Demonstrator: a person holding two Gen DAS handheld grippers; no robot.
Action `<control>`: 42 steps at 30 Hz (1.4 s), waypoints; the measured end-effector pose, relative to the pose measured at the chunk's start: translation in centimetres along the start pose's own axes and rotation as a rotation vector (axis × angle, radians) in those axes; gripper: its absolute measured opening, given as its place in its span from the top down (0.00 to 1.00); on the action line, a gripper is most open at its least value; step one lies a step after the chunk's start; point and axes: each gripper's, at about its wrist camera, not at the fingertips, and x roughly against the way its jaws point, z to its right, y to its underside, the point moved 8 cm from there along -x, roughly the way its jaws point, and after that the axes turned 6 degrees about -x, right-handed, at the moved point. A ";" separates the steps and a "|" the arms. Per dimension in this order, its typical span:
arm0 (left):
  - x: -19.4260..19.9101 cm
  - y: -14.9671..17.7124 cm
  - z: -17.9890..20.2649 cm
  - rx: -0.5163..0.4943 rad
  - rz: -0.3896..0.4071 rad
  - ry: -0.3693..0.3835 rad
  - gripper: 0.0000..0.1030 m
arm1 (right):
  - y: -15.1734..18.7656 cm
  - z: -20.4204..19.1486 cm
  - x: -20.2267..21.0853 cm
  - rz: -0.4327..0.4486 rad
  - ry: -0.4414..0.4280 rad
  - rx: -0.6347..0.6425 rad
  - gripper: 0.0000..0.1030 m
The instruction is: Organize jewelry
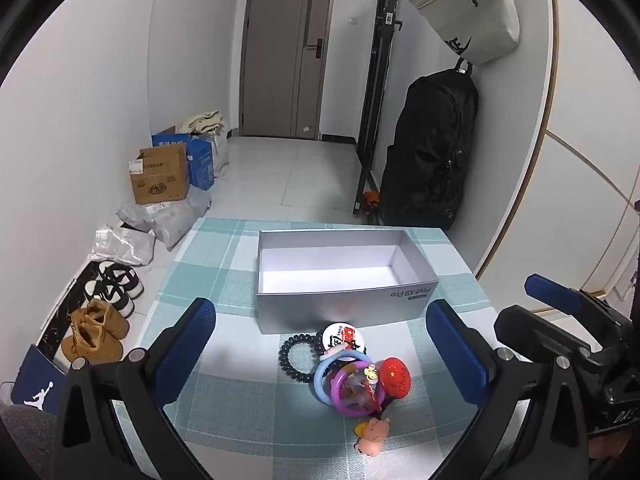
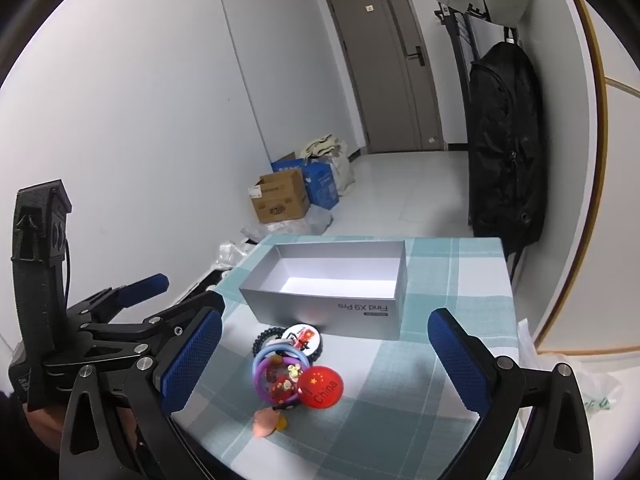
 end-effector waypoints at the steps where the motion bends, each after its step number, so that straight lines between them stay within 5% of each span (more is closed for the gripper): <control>1: 0.2 0.0 0.0 -0.003 0.006 0.004 0.01 | 0.0 -0.1 -0.1 -0.001 -0.001 -0.001 0.00; 42: 0.0 0.4 0.5 -0.017 -0.029 0.052 0.01 | -0.4 0.6 0.3 0.000 0.008 -0.016 0.00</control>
